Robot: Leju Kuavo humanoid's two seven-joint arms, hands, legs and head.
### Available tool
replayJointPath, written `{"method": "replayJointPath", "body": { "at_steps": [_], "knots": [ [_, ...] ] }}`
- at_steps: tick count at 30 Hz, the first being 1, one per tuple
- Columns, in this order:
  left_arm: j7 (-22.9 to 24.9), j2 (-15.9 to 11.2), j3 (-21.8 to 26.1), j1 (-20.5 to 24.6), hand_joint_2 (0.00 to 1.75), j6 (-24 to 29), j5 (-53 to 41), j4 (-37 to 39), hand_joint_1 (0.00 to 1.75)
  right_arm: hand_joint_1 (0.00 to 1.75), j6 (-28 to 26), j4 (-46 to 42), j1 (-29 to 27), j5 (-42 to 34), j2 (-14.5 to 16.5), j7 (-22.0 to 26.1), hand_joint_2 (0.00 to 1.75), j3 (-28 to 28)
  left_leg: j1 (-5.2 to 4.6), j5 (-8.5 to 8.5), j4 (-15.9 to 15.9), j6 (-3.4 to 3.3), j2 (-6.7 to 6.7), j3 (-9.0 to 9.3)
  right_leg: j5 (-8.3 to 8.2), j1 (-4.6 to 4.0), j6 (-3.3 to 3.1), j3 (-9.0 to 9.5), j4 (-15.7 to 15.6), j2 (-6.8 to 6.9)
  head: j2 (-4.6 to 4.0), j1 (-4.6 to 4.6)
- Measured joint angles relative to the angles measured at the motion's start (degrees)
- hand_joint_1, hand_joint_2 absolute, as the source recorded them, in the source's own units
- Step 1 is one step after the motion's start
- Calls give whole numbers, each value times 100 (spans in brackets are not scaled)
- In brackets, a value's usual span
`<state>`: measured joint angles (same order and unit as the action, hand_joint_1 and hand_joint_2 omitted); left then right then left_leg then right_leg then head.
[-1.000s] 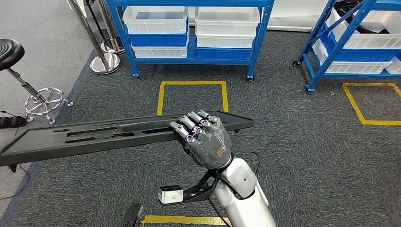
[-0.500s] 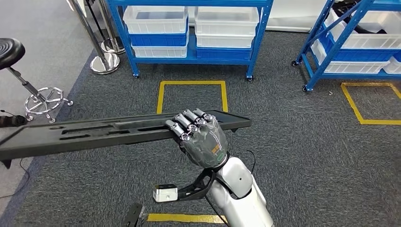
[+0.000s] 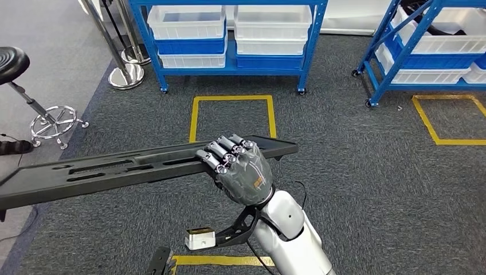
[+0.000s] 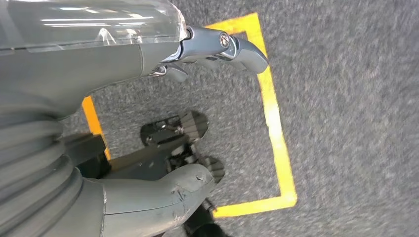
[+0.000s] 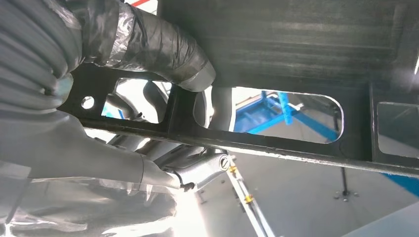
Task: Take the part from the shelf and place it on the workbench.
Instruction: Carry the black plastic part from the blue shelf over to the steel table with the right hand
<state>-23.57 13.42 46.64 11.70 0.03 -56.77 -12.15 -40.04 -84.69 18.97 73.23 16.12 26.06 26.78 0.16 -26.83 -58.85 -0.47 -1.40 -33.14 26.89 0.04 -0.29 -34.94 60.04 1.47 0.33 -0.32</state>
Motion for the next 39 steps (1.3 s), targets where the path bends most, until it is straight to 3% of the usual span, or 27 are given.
{"method": "replayJointPath", "body": {
  "at_steps": [3,6,7,8,9,10,12,14,15,17,18,20,22,23,24,26,28,30,32,34,36,37,38,39],
  "knots": [
    [-3,-4,-16,8,175,-4,-9,0,0,175,0,-1,0,-4,-8,17,175,34,20,-142,-134,98,-17,-54,-62,34,-100,-4,-52,-106,0,-2],
    [-3,-5,-34,1,175,-7,-13,0,0,175,0,1,-12,-8,-13,27,175,67,45,-654,-1081,165,68,-456,-91,42,-149,-18,-67,-207,0,-6],
    [-3,-6,-38,-9,175,-7,-14,0,0,175,0,1,-25,-5,-18,30,175,74,48,-765,-1396,175,75,-595,-94,37,-152,-25,-62,-248,0,-5],
    [-4,-7,-40,-19,175,-8,-14,0,0,175,0,1,-42,-1,-22,33,175,76,48,-773,-1546,176,79,-659,-96,32,-154,-29,-57,-294,0,-5],
    [-5,-8,-42,-26,175,-7,-13,0,0,175,0,-2,-58,3,-25,38,175,77,48,-656,-1447,166,88,-606,-98,29,-153,-30,-48,-347,0,-5],
    [-7,-10,-44,-29,175,-5,-12,0,0,175,0,-5,-70,6,-25,47,175,78,48,-460,-1143,146,123,-454,-99,27,-151,-29,-39,-405,0,-5],
    [-11,-20,-48,-31,175,0,-6,0,0,175,0,-17,-78,8,-25,74,175,78,50,-130,-368,82,357,-85,-109,29,-133,-40,-21,-514,0,-4],
    [-15,-31,-50,-34,175,4,2,0,0,175,-1,-31,-83,9,-23,99,175,79,43,-62,-1,36,543,82,-141,50,-78,-87,-15,-614,0,-4],
    [-17,-36,-51,-38,175,4,6,0,0,175,-1,-37,-88,10,-22,108,175,79,35,-63,26,24,537,94,-166,59,-37,-110,-25,-667,0,-4],
    [-21,-33,-56,-37,175,5,7,0,0,175,-2,-57,-101,11,-25,122,175,80,54,-15,96,-26,419,114,-199,62,38,-130,-47,-716,0,-3],
    [-25,-32,-58,-31,175,5,9,0,0,175,-2,-68,-99,8,-28,126,175,80,72,18,144,-61,353,129,-151,51,65,-160,4,-643,0,-1],
    [-35,-30,-63,-23,175,5,12,0,0,175,-2,-84,-90,-10,-36,135,175,80,93,67,214,-117,207,145,137,48,101,-367,443,-388,0,0],
    [-42,-33,-63,-33,175,5,15,0,0,175,-2,-87,-99,-25,-45,141,175,80,83,72,216,-136,66,131,486,67,137,-711,1169,-226,0,-1],
    [-43,-35,-63,-39,175,5,15,0,0,175,-2,-86,-111,-27,-55,143,175,80,80,70,211,-134,-6,125,545,76,150,-815,1400,-196,0,0],
    [-43,-36,-63,-41,175,5,15,0,0,175,-2,-86,-119,-27,-65,144,175,80,80,65,202,-128,-78,119,492,84,158,-809,1418,-172,0,0],
    [-43,-33,-70,-35,175,4,13,0,0,175,-2,-90,-124,-27,-79,148,175,80,81,42,169,-98,-198,117,154,88,153,-465,831,-69,0,1],
    [-43,-31,-79,-24,175,4,10,0,0,175,-2,-100,-117,-30,-81,156,175,80,55,1,120,-37,-285,110,-56,49,107,-95,151,113,0,-1],
    [-44,-32,-82,-14,175,5,9,0,0,175,-2,-110,-113,-33,-83,162,175,80,32,-27,95,34,-359,112,-55,6,42,-14,-47,150,0,-3],
    [-45,-31,-84,-3,175,5,9,0,0,175,-2,-115,-113,-33,-84,168,175,80,47,-52,89,104,-406,128,-77,10,-30,-29,-60,31,0,-2],
    [-45,-31,-86,4,175,5,10,0,0,175,-2,-120,-109,-33,-80,175,175,80,71,-232,-116,163,-232,55,-106,33,-100,-29,-82,-71,0,-2],
    [-45,-31,-86,-5,175,6,10,0,0,175,-2,-119,-106,-33,-74,179,175,81,84,-615,-769,194,14,-228,-122,33,-146,-35,-88,-175,0,-3],
    [-45,-31,-86,-15,175,7,10,0,0,175,-1,-117,-111,-33,-72,180,175,82,85,-786,-1173,197,65,-411,-126,19,-162,-39,-86,-239,0,-3],
    [-45,-32,-86,-26,175,7,10,0,0,175,-1,-116,-118,-33,-71,180,175,83,83,-875,-1479,191,86,-556,-128,1,-171,-41,-84,-309,0,-3],
    [-45,-32,-87,-32,175,8,10,0,0,175,0,-115,-124,-33,-71,181,175,83,80,-843,-1584,173,95,-614,-130,-17,-176,-41,-80,-386,0,-3]
  ]
}}
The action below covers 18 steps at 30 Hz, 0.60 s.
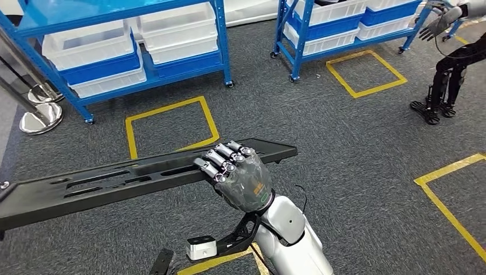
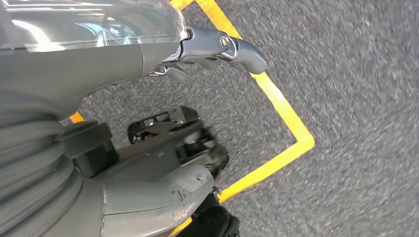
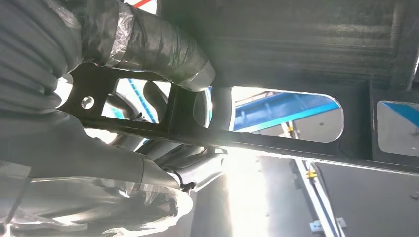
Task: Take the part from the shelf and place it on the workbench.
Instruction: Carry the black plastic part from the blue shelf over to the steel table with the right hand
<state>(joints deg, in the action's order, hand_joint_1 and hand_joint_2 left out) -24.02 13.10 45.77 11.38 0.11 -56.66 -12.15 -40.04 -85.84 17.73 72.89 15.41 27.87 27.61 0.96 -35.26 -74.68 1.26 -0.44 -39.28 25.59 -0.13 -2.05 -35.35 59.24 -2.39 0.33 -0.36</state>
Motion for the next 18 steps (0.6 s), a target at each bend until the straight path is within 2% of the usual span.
{"method": "replayJointPath", "body": {
  "at_steps": [1,2,4,5,6,8,9,11,12,13,14,15,16,17,18],
  "knots": [
    [0,-1,0,-3,175,0,1,0,0,175,0,0,-5,0,0,0,175,0,-9,144,130,-31,17,52,-1,-17,-2,6,3,-81,0,0],
    [0,-1,0,-1,175,0,1,0,0,175,0,-1,-6,0,0,0,175,0,-21,371,480,-79,68,207,-1,-33,-2,18,6,-159,0,0],
    [-1,-9,1,4,175,1,1,0,0,175,0,-2,-1,0,1,0,175,0,-38,722,1247,-208,309,558,-7,-41,8,30,10,-296,0,2],
    [0,-15,1,6,175,2,1,0,0,175,0,-3,1,0,1,0,175,0,-48,799,1483,-261,408,668,-16,-29,24,20,11,-354,0,2],
    [0,-21,1,7,175,3,0,0,0,175,0,-3,1,0,2,0,175,0,-57,801,1579,-297,462,712,-30,-8,50,0,10,-411,0,0],
    [1,-19,0,16,175,3,-1,0,0,175,-1,-7,-1,0,2,0,175,0,-57,823,1683,-321,369,754,-59,12,117,-40,-2,-504,0,-3],
    [-1,-14,-1,24,175,3,-1,0,0,175,-2,-12,-2,-1,0,0,175,0,-43,850,1759,-330,299,785,-44,0,149,-60,17,-440,0,-1],
    [-1,-3,-2,37,175,7,1,0,0,175,-3,-25,10,-6,-3,1,175,0,-13,908,1892,-352,146,841,163,-23,209,-216,320,-131,0,2],
    [-1,-4,-1,37,175,8,2,0,0,175,-3,-27,17,-9,-5,1,175,0,-22,911,1908,-357,71,851,337,-10,241,-372,634,42,0,3],
    [-1,-4,-1,32,175,9,3,0,0,175,-2,-26,20,-11,-10,1,175,0,-24,907,1906,-361,-7,850,514,18,274,-560,1009,133,0,3],
    [0,-4,0,27,175,9,3,0,0,175,-2,-23,17,-11,-17,0,175,0,-23,897,1898,-356,-88,848,620,53,310,-720,1322,172,0,3],
    [0,-4,-1,22,175,9,3,0,0,175,-2,-19,11,-10,-26,0,175,0,-20,884,1884,-346,-168,847,630,89,345,-803,1481,196,0,3],
    [0,-1,-1,22,175,9,2,0,0,175,-2,-15,9,-9,-35,-1,175,1,-11,863,1861,-328,-244,846,527,123,379,-767,1410,225,0,3],
    [0,3,-2,24,175,7,2,0,0,175,-2,-13,13,-8,-40,-2,175,1,2,834,1825,-300,-313,846,339,151,409,-610,1116,281,0,3],
    [0,7,-2,29,175,5,1,0,0,175,-2,-12,21,-7,-43,-4,175,2,13,792,1776,-261,-376,845,184,161,429,-406,727,396,0,3]
  ]
}}
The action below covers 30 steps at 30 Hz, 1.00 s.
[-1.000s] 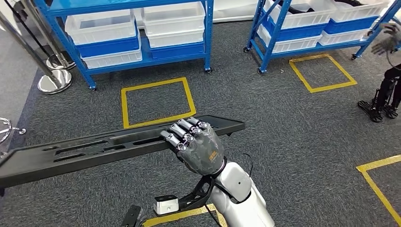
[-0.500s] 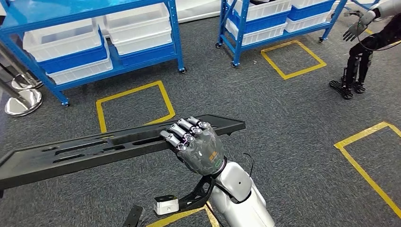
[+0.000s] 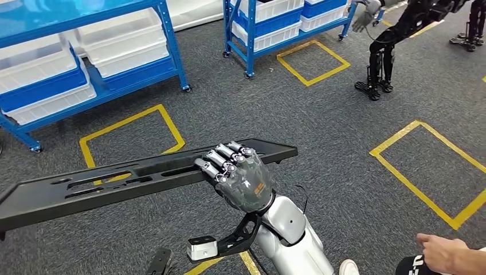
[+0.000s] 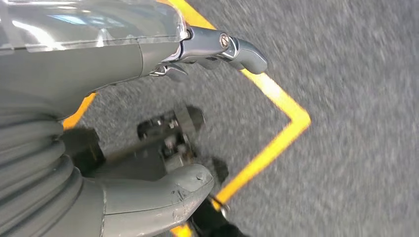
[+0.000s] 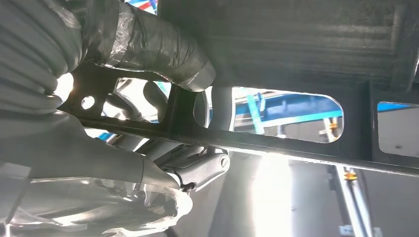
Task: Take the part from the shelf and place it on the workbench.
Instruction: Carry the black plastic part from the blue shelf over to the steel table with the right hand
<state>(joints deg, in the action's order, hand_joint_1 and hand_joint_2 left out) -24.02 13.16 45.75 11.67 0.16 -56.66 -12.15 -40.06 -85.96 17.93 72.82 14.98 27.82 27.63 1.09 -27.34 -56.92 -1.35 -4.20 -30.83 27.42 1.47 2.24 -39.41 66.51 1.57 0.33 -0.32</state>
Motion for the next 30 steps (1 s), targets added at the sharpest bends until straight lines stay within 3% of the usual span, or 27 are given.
{"method": "replayJointPath", "body": {
  "at_steps": [2,3,5,6,8,10,12,13,14,16,17,19,20,21,23,25,27,28,29,30],
  "knots": [
    [0,1,0,19,175,-3,-1,0,0,175,0,5,21,1,0,-10,175,10,-14,-85,-103,93,-96,-13,-171,-17,-41,283,-547,163,0,-1],
    [1,0,0,26,175,-3,-2,0,0,175,0,11,31,1,0,-21,175,19,-26,-113,-131,132,-135,-15,-157,-39,-89,308,-615,185,0,-2],
    [2,3,-1,34,175,-5,-6,0,0,175,1,25,45,1,-1,-52,175,40,-23,-135,-134,185,-208,2,-162,-55,-190,283,-594,60,0,-3],
    [2,6,-3,39,175,-7,-13,0,0,175,1,32,52,3,-2,-70,175,54,-7,-175,-158,210,-169,4,-170,-51,-226,278,-604,4,0,-3],
    [2,12,-8,44,175,-10,-26,0,0,175,2,44,80,9,-3,-117,175,88,19,-414,-457,243,69,-115,-194,-34,-294,278,-629,-108,0,-3],
    [2,12,-9,30,175,-8,-30,0,0,175,2,63,105,14,-5,-169,175,130,22,-798,-1195,243,314,-450,-204,-45,-335,274,-634,-225,0,-4],
    [2,12,-9,3,175,-3,-26,0,0,175,2,84,110,15,-16,-211,175,168,15,-971,-1821,222,371,-767,-208,-74,-351,272,-628,-373,0,-4],
    [2,12,-9,-5,175,-1,-22,0,0,175,2,91,110,15,-26,-233,175,183,12,-890,-1847,199,382,-802,-209,-88,-353,274,-623,-454,0,-3],
    [2,12,-9,-8,175,1,-17,0,0,175,2,95,112,13,-36,-254,175,196,10,-698,-1619,167,409,-719,-210,-97,-353,281,-618,-536,0,-3],
    [2,11,-9,-6,175,4,-3,0,0,175,2,96,122,5,-48,-289,175,222,8,-261,-826,91,630,-385,-214,-109,-344,294,-611,-687,0,-2],
    [1,10,-9,-7,175,5,3,0,0,175,2,96,131,1,-51,-300,175,236,8,-134,-494,63,761,-249,-222,-107,-329,287,-607,-755,0,-3],
    [2,10,-9,-10,175,7,6,0,0,175,2,93,146,-4,-58,-314,175,255,-8,-98,-253,41,895,-149,-260,-79,-264,246,-619,-873,0,-3],
    [2,13,-9,-13,175,8,6,0,0,175,2,91,149,-6,-66,-319,175,261,-18,-81,-216,34,845,-135,-289,-62,-219,230,-642,-941,0,-3],
    [3,17,-9,-11,175,8,5,0,0,175,1,88,149,-7,-75,-325,175,262,-12,-49,-177,18,775,-113,-301,-57,-184,220,-652,-917,0,-2],
    [2,31,-8,-11,175,9,8,0,0,175,0,83,166,-12,-100,-334,175,265,0,23,-67,-36,627,-71,-180,-87,-138,134,-497,-613,0,2],
    [2,38,-7,-26,175,11,10,0,0,175,0,79,190,-23,-117,-342,175,272,-11,51,-19,-75,468,-59,164,-105,-120,-143,83,-268,0,5],
    [8,34,-6,-45,175,11,5,0,0,175,0,81,193,-33,-138,-351,175,275,-26,45,-23,-89,291,-68,412,-83,-95,-436,720,-204,0,5],
    [13,32,-6,-50,175,9,1,0,0,175,0,84,190,-36,-154,-357,175,276,-30,40,-24,-87,206,-69,395,-72,-85,-461,805,-191,0,4],
    [16,32,-7,-49,175,8,-5,0,0,175,0,87,189,-36,-170,-363,175,277,-32,34,-27,-82,128,-68,281,-64,-80,-371,668,-166,0,4],
    [19,32,-8,-48,175,5,-11,0,0,175,0,88,190,-35,-181,-370,175,278,-32,23,-34,-70,61,-63,108,-63,-84,-173,336,-101,0,5]
  ]
}}
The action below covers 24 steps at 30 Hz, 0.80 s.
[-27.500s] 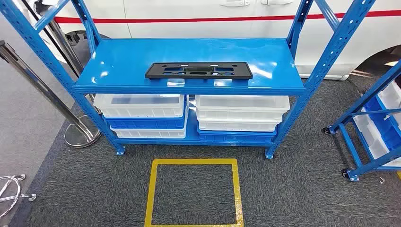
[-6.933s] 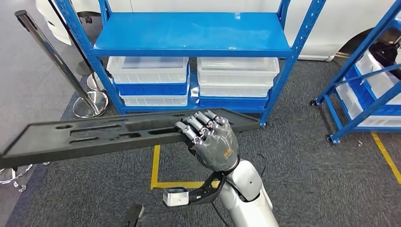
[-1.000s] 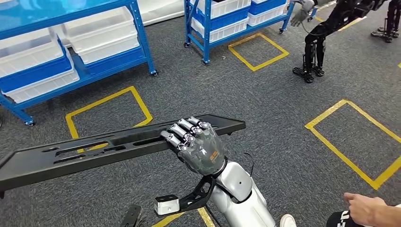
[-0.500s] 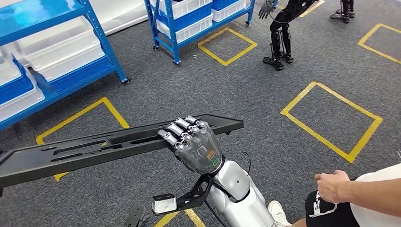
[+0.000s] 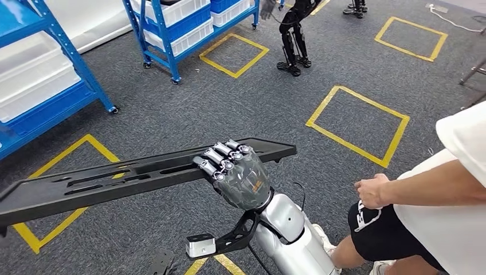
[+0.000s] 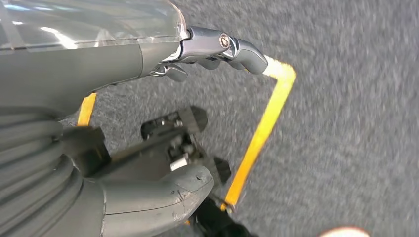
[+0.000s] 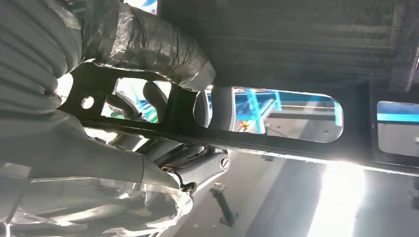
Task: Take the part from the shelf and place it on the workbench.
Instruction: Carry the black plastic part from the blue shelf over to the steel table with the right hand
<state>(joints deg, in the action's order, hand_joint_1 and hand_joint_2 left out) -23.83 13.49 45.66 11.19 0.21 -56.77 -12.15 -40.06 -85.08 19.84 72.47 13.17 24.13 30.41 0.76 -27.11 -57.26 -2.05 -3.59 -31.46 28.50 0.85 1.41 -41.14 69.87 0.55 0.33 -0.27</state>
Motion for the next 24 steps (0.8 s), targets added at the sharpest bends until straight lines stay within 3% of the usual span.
{"method": "replayJointPath", "body": {
  "at_steps": [2,3,4,6,8,10,12,13,14,15,17,19,21,22,24],
  "knots": [
    [1,0,-4,8,175,-2,-5,0,0,175,0,-2,8,1,-10,-14,175,9,-21,-41,-36,51,-108,7,-230,-34,-41,416,-741,251,0,-2],
    [1,-1,-6,12,175,-3,-2,0,0,175,0,-5,13,0,-11,-18,175,18,-36,-63,-57,82,-152,10,-270,-56,-72,530,-955,328,0,-2],
    [1,-1,-7,16,175,-2,3,0,0,175,0,-8,16,-2,-14,-20,175,26,-51,-80,-68,114,-199,14,-260,-79,-104,565,-1040,354,0,-3],
    [2,-2,-8,22,175,1,14,0,0,175,0,-15,17,-5,-20,-20,175,36,-52,-108,-73,167,-288,25,-277,-86,-172,550,-1049,217,0,-2],
    [-1,-2,-10,28,175,3,18,0,0,175,0,-27,17,-7,-23,-19,175,39,-25,-266,-243,219,-139,-29,-305,-62,-239,550,-1074,96,0,-4],
    [-3,-3,-11,19,175,3,19,0,0,175,0,-40,18,-7,-19,-19,175,46,-3,-620,-845,250,162,-275,-320,-47,-284,551,-1084,-26,0,-5],
    [-3,-5,-11,-8,175,3,19,0,0,175,1,-45,12,-4,-16,-17,175,52,-1,-902,-1564,259,289,-612,-323,-59,-302,548,-1078,-170,0,-4],
    [-2,-6,-11,-18,175,4,19,0,0,175,2,-45,7,-3,-17,-16,175,52,-2,-897,-1715,254,306,-699,-323,-66,-303,548,-1071,-252,0,-3],
    [-2,-7,-11,-22,175,7,19,0,0,175,2,-47,3,-2,-18,-14,175,53,-3,-777,-1645,242,319,-686,-323,-70,-303,551,-1063,-336,0,-3],
    [-2,-7,-12,-21,175,11,19,0,0,175,2,-52,1,1,-18,-11,175,53,-4,-563,-1358,222,353,-573,-322,-72,-302,556,-1053,-420,0,-4],
    [-3,-10,-13,-14,175,22,19,0,0,175,1,-70,3,6,-17,-4,175,53,3,-163,-587,169,613,-257,-324,-68,-287,549,-1030,-567,0,-3],
    [-7,-17,-16,-9,175,32,17,0,0,175,1,-86,-2,22,-16,5,175,52,0,-48,-197,135,844,-102,-352,-38,-229,493,-1017,-700,0,-4],
    [-10,-19,-24,-7,175,37,16,0,0,175,0,-104,-20,42,-16,19,175,52,-9,-41,-129,107,792,-79,-402,-12,-142,445,-1044,-841,0,-7],
    [-12,-17,-28,-3,175,39,16,0,0,175,0,-117,-32,49,-20,27,175,52,-2,-14,-87,78,717,-62,-395,-21,-110,431,-1037,-816,0,-5],
    [-16,-14,-34,12,175,41,16,0,0,175,0,-142,-41,55,-28,44,175,52,14,43,6,5,554,-28,-208,-56,-67,301,-770,-543,0,-2]
  ]
}}
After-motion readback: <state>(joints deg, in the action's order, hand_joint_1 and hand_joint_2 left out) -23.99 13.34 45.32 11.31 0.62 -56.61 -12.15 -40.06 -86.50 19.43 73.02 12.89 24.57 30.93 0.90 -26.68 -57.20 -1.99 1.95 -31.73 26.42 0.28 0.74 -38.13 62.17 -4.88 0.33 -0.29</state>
